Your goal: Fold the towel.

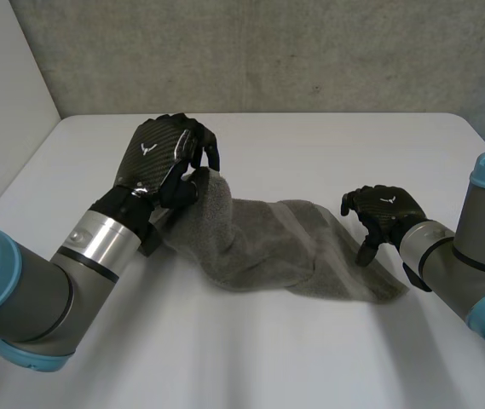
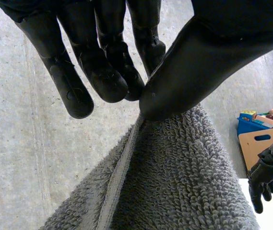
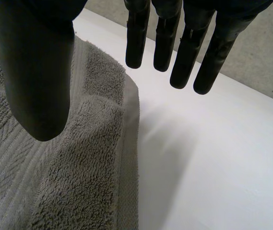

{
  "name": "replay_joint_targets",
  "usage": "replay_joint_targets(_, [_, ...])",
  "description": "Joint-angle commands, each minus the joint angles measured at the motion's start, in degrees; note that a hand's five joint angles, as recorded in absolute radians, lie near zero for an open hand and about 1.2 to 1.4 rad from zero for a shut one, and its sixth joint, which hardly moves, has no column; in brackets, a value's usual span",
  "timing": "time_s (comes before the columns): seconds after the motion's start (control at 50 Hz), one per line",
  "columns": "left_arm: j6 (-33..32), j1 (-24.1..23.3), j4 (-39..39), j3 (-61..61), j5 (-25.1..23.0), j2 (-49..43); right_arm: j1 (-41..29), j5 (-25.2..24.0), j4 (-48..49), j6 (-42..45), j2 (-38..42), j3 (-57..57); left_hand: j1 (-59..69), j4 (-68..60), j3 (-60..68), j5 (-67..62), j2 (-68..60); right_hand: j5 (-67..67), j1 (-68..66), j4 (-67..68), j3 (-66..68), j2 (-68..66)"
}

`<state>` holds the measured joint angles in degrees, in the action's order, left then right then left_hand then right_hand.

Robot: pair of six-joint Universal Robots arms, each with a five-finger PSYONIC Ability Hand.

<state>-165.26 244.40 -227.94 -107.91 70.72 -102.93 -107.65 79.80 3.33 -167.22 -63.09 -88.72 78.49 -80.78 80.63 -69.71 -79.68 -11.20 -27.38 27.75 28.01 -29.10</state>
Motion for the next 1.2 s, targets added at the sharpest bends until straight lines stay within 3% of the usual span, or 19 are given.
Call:
replay_joint_targets(0.02, [1.17, -1.82, -1.81, -0.02, 1.08, -0.34, -0.02, 0.8, 2.65, -1.26, -2.39, -3.13, 1.51, 0.78, -0.63, -0.29, -0.32, 9.1, 15.27, -15.64, -15.9, 16.99])
replay_joint_targets(0.42, [1.17, -1.82, -1.81, -0.02, 1.08, -0.34, -0.1, 0.36, 2.65, -1.26, -2.13, -2.86, 1.51, 0.78, -0.63, -0.29, -0.32, 8.09, 14.26, -14.63, -14.9, 15.98])
replay_joint_targets(0.52, [1.26, -1.82, -1.81, -0.11, 1.08, -0.25, -0.72, -2.1, 1.77, -0.91, -0.55, 1.62, 1.51, 0.78, -0.63, -0.29, -0.32, 8.26, 14.43, -14.8, -15.06, 16.15])
replay_joint_targets(0.56, [1.26, -1.82, -1.81, -0.2, 1.08, -0.17, -0.98, -5.43, -1.2, -1.35, 1.9, 7.3, 1.51, 0.78, -0.63, -0.29, -0.32, 8.26, 14.43, -14.8, -15.06, 16.15])
replay_joint_targets(0.68, [1.26, -1.82, -1.81, -0.29, 1.08, 0.54, -3.26, -8.69, -10.95, -1.44, 11.73, 24.17, 1.51, 0.78, -0.63, -0.29, -0.32, 7.92, 14.1, -14.47, -14.73, 15.82])
replay_joint_targets(0.9, [1.34, -1.82, -1.81, -0.29, 1.08, 0.63, -7.22, -7.21, -21.26, -1.96, 29.76, 47.91, 1.51, 0.78, -0.63, -0.29, -0.32, 6.91, 13.09, -13.46, -13.72, 14.81])
replay_joint_targets(1.08, [1.17, -1.82, -1.81, -0.29, 1.08, 0.54, -7.22, -6.59, -21.44, -6.8, 36.89, 56.11, 1.51, 0.78, -0.63, -0.29, -0.32, 5.23, 11.4, -11.77, -12.04, 13.13])
replay_joint_targets(1.14, [1.26, -1.82, -1.81, -0.2, 1.0, 0.63, -7.31, -6.41, -21.44, -7.68, 38.56, 58.3, 1.51, 0.78, -0.63, -0.29, -0.32, -18.89, -12.72, 12.35, 12.09, -11.0])
replay_joint_targets(1.16, [1.26, -1.82, -1.81, -0.2, 1.0, 0.63, -7.31, -6.41, -21.44, -7.68, 38.56, 58.31, 1.51, 0.78, -0.63, -0.29, -0.32, -18.99, -12.82, 12.45, 12.19, -11.1])
replay_joint_targets(1.2, [1.26, -1.82, -1.81, -0.2, 1.0, 0.63, -7.31, -6.67, -21.44, -7.85, 38.3, 59.36, 1.51, 0.78, -0.63, -0.29, -0.32, -45.09, -38.92, 38.54, 38.28, -37.19])
